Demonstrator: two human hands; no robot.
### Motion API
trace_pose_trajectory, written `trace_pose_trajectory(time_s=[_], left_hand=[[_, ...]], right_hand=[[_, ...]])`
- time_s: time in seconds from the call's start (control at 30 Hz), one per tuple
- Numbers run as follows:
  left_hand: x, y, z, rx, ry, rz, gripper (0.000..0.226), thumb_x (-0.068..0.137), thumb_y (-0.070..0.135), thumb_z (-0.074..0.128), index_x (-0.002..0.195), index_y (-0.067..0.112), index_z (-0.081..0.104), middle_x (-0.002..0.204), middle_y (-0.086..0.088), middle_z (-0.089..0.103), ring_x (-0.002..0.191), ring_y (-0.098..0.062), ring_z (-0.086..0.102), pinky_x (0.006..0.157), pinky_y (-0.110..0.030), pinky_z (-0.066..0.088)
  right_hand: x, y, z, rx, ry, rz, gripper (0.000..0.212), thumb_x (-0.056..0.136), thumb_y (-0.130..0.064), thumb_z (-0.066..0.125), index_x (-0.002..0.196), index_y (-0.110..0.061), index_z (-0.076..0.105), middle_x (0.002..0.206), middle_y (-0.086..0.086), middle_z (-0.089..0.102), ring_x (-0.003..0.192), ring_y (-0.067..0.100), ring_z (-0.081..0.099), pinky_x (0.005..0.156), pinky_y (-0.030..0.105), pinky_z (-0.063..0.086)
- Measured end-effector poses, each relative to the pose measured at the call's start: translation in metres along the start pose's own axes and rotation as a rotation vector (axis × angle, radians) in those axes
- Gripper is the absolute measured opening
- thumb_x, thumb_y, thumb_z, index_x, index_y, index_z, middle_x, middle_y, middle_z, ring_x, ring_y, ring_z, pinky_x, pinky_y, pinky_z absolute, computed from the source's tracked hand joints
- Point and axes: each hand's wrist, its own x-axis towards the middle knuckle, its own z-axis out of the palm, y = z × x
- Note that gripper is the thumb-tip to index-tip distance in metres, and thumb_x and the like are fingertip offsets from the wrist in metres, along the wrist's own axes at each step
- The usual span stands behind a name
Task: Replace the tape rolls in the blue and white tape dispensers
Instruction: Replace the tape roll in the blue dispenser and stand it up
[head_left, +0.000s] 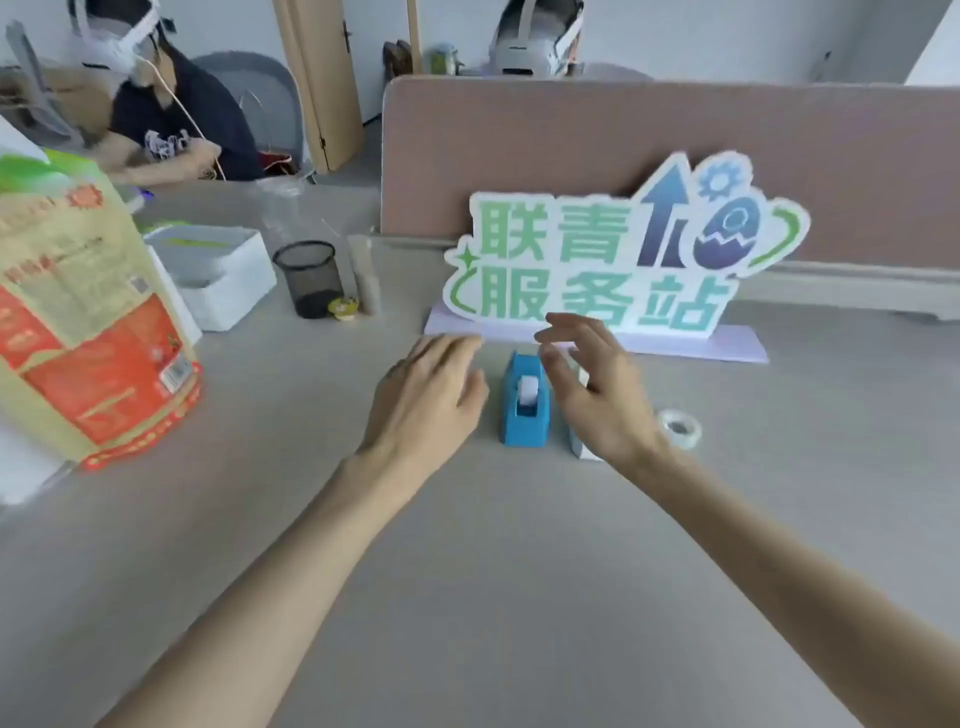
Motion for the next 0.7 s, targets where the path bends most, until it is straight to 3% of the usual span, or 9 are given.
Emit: trace_pose_trajectory(time_s=[0.07,0.1,0.2,0.27,0.37,0.5,0.57,0.63,0.7], left_hand=[[-0.021,0.004,0.024,-0.119,-0.111,-0.094,0.033,0.089,0.022,0.054,0.121,0.019,0.06,0.118,-0.001,0.068,0.112,-0.024,0.061,0.085,-0.036,0.052],[-0.03,0.004,0.036,-0.205,-0.152,-0.146,0.032,0.089,0.023,0.054,0.121,0.021,0.06,0.118,-0.001,0.068,0.112,-0.024,0.061,0.088,-0.038,0.052],[-0.048,0.002,0.063,-0.491,-0.341,-0.372,0.042,0.086,0.021,0.052,0.127,0.02,0.054,0.115,0.002,0.064,0.112,-0.022,0.061,0.096,-0.041,0.049],[-0.045,-0.004,0.085,-0.613,-0.393,-0.423,0.052,0.075,0.03,0.048,0.127,0.03,0.052,0.123,0.007,0.065,0.112,-0.016,0.061,0.098,-0.042,0.049],[-0.038,-0.01,0.117,-0.714,-0.395,-0.399,0.049,0.065,0.027,0.043,0.108,0.045,0.057,0.109,0.011,0.071,0.105,-0.015,0.065,0.096,-0.047,0.051],[-0.06,0.015,0.079,-0.791,-0.398,-0.334,0.053,0.072,0.011,0.042,0.118,0.028,0.061,0.12,0.004,0.069,0.117,-0.016,0.061,0.105,-0.042,0.044],[-0.078,0.012,0.076,-0.736,-0.398,-0.298,0.067,0.066,0.009,0.038,0.12,0.044,0.056,0.124,0.015,0.065,0.12,-0.009,0.058,0.107,-0.043,0.043],[-0.089,-0.001,0.091,-0.69,-0.408,-0.28,0.071,0.065,0.012,0.04,0.117,0.061,0.05,0.127,0.024,0.062,0.123,-0.003,0.055,0.107,-0.042,0.043],[-0.112,0.015,0.061,-0.651,-0.424,-0.252,0.071,0.07,0.015,0.043,0.128,0.054,0.046,0.133,0.024,0.058,0.127,-0.005,0.053,0.107,-0.034,0.041]], right_hand=[[-0.021,0.01,0.014,0.071,0.006,0.054,0.022,0.095,-0.032,0.05,0.112,-0.025,0.061,0.128,-0.005,0.058,0.117,0.011,0.056,0.102,0.031,0.044],[-0.031,0.017,0.021,0.153,-0.013,0.092,0.023,0.096,-0.036,0.048,0.114,-0.029,0.059,0.125,-0.007,0.059,0.118,0.012,0.056,0.101,0.031,0.044],[-0.059,0.016,0.035,0.345,-0.071,0.269,0.04,0.1,-0.047,0.035,0.134,-0.03,0.047,0.13,-0.018,0.052,0.122,-0.003,0.046,0.091,0.004,0.03],[-0.066,0.011,0.04,0.415,-0.052,0.361,0.035,0.103,-0.047,0.026,0.122,-0.029,0.05,0.117,-0.021,0.054,0.109,-0.008,0.049,0.079,-0.001,0.03],[-0.066,0.015,0.049,0.461,-0.001,0.467,0.051,0.098,-0.058,0.019,0.112,-0.029,0.059,0.125,-0.005,0.061,0.118,0.011,0.054,0.092,0.019,0.035],[-0.072,0.019,0.04,0.558,-0.005,0.544,0.069,0.079,-0.074,0.021,0.092,-0.024,0.066,0.127,0.008,0.066,0.123,0.023,0.057,0.113,0.04,0.035],[-0.085,0.025,0.038,0.538,-0.014,0.545,0.082,0.075,-0.077,0.021,0.097,-0.012,0.065,0.124,0.015,0.065,0.122,0.031,0.056,0.111,0.046,0.037],[-0.105,0.013,0.03,0.462,-0.003,0.543,0.068,0.083,-0.07,0.027,0.099,-0.016,0.066,0.12,0.011,0.067,0.118,0.029,0.058,0.108,0.045,0.041],[-0.122,0.01,0.02,0.378,0.014,0.51,0.037,0.09,-0.052,0.044,0.104,-0.024,0.065,0.116,0.003,0.069,0.112,0.023,0.062,0.105,0.043,0.045]])
